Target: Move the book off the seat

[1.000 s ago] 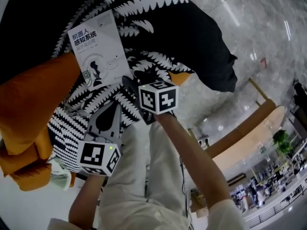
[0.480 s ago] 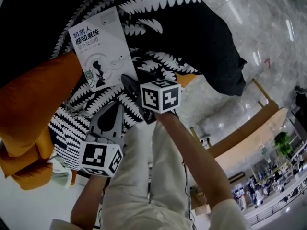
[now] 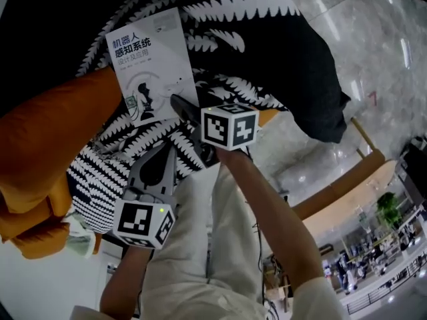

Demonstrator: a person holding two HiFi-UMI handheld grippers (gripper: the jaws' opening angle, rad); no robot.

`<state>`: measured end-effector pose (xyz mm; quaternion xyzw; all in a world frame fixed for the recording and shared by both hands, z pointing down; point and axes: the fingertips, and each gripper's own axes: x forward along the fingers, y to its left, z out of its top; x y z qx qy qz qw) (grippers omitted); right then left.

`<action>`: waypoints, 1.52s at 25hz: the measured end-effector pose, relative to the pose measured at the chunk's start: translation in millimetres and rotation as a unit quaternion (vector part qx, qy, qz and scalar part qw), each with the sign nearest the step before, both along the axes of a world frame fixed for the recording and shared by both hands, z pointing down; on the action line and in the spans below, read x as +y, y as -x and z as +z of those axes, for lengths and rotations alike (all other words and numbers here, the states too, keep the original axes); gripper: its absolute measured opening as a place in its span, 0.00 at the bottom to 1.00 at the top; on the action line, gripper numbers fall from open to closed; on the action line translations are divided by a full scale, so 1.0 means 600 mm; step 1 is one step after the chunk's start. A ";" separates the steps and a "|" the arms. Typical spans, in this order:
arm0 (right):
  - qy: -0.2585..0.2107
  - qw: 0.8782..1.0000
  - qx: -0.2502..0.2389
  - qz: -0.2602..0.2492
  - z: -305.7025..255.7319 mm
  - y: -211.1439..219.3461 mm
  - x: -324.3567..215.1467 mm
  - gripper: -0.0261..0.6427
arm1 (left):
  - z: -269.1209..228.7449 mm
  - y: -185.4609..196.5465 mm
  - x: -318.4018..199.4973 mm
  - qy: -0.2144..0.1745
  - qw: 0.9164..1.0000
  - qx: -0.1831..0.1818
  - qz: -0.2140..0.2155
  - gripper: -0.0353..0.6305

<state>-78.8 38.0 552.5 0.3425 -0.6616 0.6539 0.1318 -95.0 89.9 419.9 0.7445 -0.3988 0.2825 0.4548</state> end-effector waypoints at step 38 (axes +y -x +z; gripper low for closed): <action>-0.053 0.994 -0.084 -0.038 -0.090 0.017 0.012 0.11 | -0.035 -0.031 -0.002 -0.018 1.000 -0.001 0.003 0.06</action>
